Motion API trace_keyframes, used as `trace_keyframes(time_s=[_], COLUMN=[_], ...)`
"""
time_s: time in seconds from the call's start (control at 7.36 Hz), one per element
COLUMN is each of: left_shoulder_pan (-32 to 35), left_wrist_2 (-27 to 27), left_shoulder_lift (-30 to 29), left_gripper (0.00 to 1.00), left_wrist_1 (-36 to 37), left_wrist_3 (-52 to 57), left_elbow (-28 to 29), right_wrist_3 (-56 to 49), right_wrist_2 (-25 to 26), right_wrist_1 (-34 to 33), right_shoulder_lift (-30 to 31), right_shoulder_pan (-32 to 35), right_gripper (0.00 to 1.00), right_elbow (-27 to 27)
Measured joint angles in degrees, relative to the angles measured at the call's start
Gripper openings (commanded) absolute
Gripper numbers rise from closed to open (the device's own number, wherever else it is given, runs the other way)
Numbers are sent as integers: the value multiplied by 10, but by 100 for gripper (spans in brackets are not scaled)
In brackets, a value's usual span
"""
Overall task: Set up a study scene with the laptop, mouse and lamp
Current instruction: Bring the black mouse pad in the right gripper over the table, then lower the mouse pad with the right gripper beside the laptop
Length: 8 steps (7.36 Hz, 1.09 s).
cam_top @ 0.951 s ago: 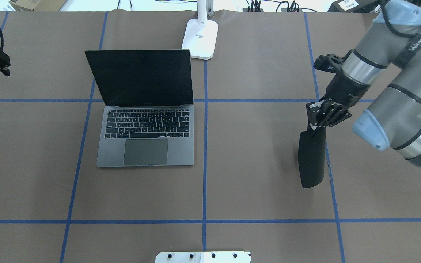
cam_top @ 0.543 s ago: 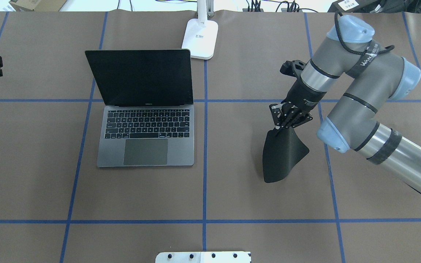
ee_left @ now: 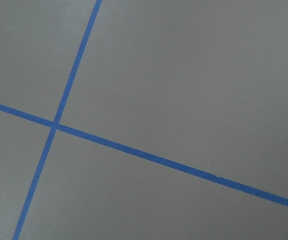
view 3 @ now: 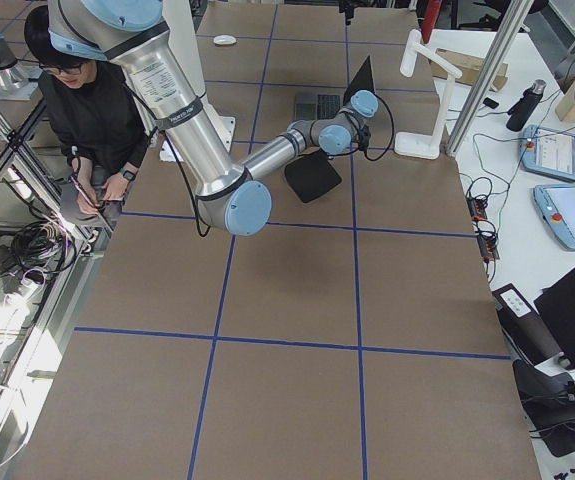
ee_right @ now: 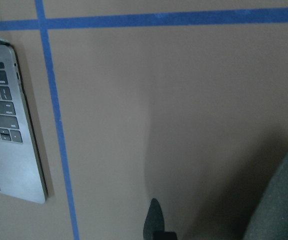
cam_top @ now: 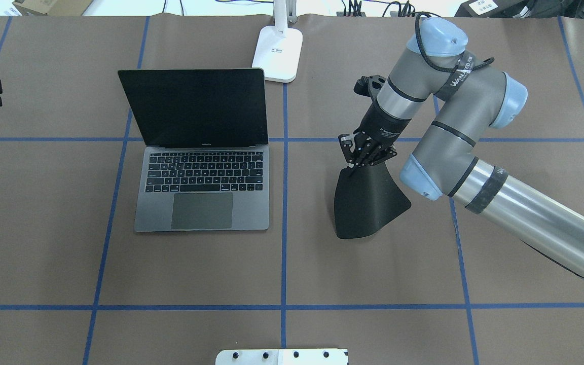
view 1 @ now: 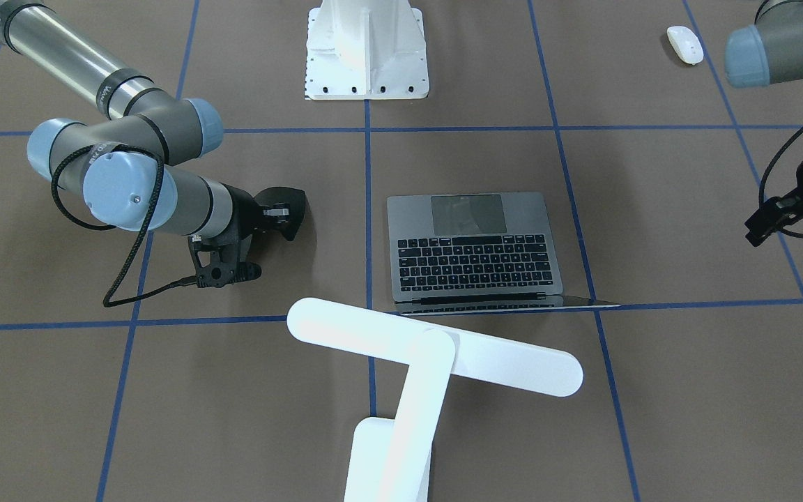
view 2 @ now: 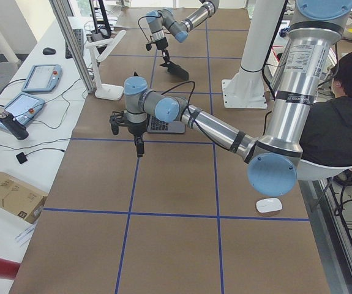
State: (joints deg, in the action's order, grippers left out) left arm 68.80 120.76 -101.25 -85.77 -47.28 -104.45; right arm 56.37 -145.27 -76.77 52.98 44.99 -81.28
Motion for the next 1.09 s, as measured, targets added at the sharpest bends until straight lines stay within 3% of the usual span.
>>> trace_keyframes(time_s=[0.54, 1.09], left_shoulder_pan=[1, 1], left_wrist_2=[0, 0], left_shoulder_lift=[0, -1], left_gripper=[99, 99], left_wrist_1=[0, 0], left_wrist_3=[-2, -4], left_elbow=[3, 5], right_wrist_3=[1, 1], right_wrist_2=[30, 44], right_wrist_1=[31, 40], right_shoulder_lift=[-61, -95], right_shoulder_pan=[-7, -10], right_gripper=[0, 0], right_elbow=[90, 137])
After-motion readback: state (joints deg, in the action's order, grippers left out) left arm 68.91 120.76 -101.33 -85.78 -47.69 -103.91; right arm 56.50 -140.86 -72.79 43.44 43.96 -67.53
